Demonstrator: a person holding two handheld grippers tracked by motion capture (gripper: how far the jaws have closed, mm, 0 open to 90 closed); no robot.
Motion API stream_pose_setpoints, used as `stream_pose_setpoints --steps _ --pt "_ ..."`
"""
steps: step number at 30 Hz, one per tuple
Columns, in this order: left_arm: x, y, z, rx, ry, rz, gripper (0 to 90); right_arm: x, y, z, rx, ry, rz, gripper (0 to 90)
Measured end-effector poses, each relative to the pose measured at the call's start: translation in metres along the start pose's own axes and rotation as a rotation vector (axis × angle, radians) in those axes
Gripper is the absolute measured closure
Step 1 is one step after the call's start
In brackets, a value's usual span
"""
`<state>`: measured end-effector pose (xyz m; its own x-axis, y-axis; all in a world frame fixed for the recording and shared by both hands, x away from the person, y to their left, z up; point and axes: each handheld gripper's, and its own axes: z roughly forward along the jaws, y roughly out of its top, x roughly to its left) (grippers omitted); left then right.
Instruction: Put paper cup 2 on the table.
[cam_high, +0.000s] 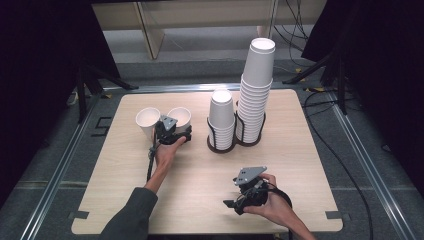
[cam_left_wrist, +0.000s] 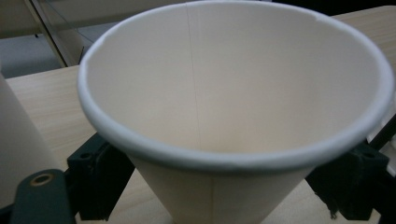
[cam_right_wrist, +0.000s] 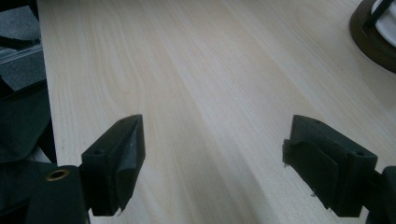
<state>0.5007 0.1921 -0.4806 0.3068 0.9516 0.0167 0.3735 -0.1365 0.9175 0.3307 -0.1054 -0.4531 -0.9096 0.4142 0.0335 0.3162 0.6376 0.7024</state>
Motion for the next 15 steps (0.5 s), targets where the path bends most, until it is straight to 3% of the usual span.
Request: stream_pose_setpoints --steps 3,15 --pt "0.000 -0.003 -0.003 0.029 -0.007 0.006 14.3 0.000 0.000 0.000 0.002 0.001 0.004 20.1" --pt "0.003 -0.014 -0.021 0.050 -0.073 0.021 14.3 0.000 0.000 0.000 0.004 0.003 0.001 20.0"
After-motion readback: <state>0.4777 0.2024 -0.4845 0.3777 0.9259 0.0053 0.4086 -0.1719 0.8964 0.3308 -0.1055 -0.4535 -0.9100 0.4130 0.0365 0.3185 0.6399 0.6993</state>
